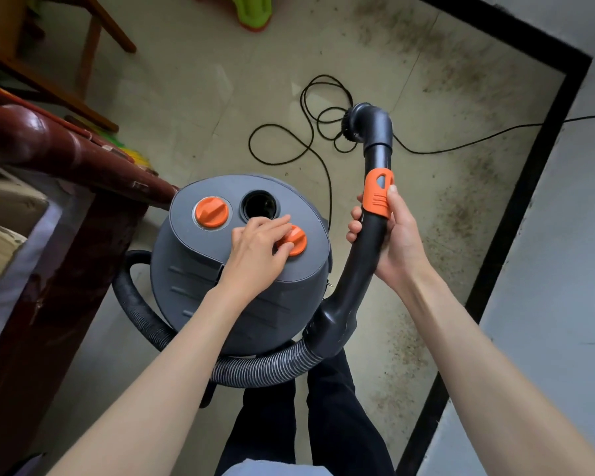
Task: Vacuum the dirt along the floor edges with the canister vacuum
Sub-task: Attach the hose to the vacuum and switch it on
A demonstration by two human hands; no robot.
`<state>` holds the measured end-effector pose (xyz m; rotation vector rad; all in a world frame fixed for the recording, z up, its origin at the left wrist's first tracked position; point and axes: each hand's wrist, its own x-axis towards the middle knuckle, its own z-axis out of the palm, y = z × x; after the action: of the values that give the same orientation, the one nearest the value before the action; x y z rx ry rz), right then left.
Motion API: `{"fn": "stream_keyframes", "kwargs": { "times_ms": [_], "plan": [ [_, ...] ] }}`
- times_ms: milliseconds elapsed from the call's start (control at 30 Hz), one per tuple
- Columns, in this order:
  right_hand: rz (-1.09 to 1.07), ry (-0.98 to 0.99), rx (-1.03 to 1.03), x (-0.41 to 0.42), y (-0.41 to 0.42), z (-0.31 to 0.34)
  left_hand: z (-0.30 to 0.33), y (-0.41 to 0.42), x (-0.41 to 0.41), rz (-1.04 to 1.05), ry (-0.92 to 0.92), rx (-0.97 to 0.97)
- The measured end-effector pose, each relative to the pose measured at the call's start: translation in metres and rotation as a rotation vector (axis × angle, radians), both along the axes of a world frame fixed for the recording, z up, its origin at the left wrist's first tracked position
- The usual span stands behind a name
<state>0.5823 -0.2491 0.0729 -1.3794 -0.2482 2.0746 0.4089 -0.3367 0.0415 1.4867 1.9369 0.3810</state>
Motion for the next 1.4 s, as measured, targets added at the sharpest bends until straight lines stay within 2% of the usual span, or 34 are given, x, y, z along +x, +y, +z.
{"fn": "stream_keyframes", "kwargs": {
  "times_ms": [133, 200, 267, 333, 400, 533, 700, 867, 1067, 1233, 1400],
  "plan": [
    [0.019, 0.038, 0.033, -0.011, 0.012, 0.031, 0.045, 0.007, 0.01, 0.19, -0.423, -0.123],
    [0.016, 0.054, 0.058, -0.02, 0.023, 0.052, 0.071, 0.01, 0.013, 0.157, -0.555, -0.156],
    [-0.014, 0.07, 0.094, -0.029, 0.038, 0.076, 0.097, 0.015, 0.013, 0.108, -0.611, -0.149],
    [-0.087, 0.122, 0.13, -0.037, 0.056, 0.102, 0.122, 0.023, 0.012, 0.026, -0.571, -0.123],
    [-0.18, 0.197, 0.155, -0.042, 0.074, 0.13, 0.147, 0.035, 0.01, -0.025, -0.454, -0.048],
    [-0.25, 0.259, 0.163, -0.048, 0.106, 0.172, 0.19, 0.07, 0.0, 0.032, -0.209, 0.164],
    [-0.237, 0.243, 0.216, -0.039, 0.163, 0.213, 0.229, 0.13, 0.017, 0.069, -0.042, 0.244],
    [-0.174, 0.254, 0.311, -0.005, 0.236, 0.243, 0.255, 0.199, 0.062, 0.204, -0.028, 0.351],
    [-0.128, 0.209, 0.427, 0.036, 0.312, 0.279, 0.283, 0.275, 0.112, 0.216, -0.044, 0.456],
    [-0.123, 0.2, 0.436, 0.05, 0.345, 0.279, 0.281, 0.305, 0.126, 0.223, -0.075, 0.479],
    [-0.024, 0.112, 0.563, 0.049, 0.382, 0.283, 0.278, 0.345, 0.126, 0.246, -0.137, 0.487]
  ]
}}
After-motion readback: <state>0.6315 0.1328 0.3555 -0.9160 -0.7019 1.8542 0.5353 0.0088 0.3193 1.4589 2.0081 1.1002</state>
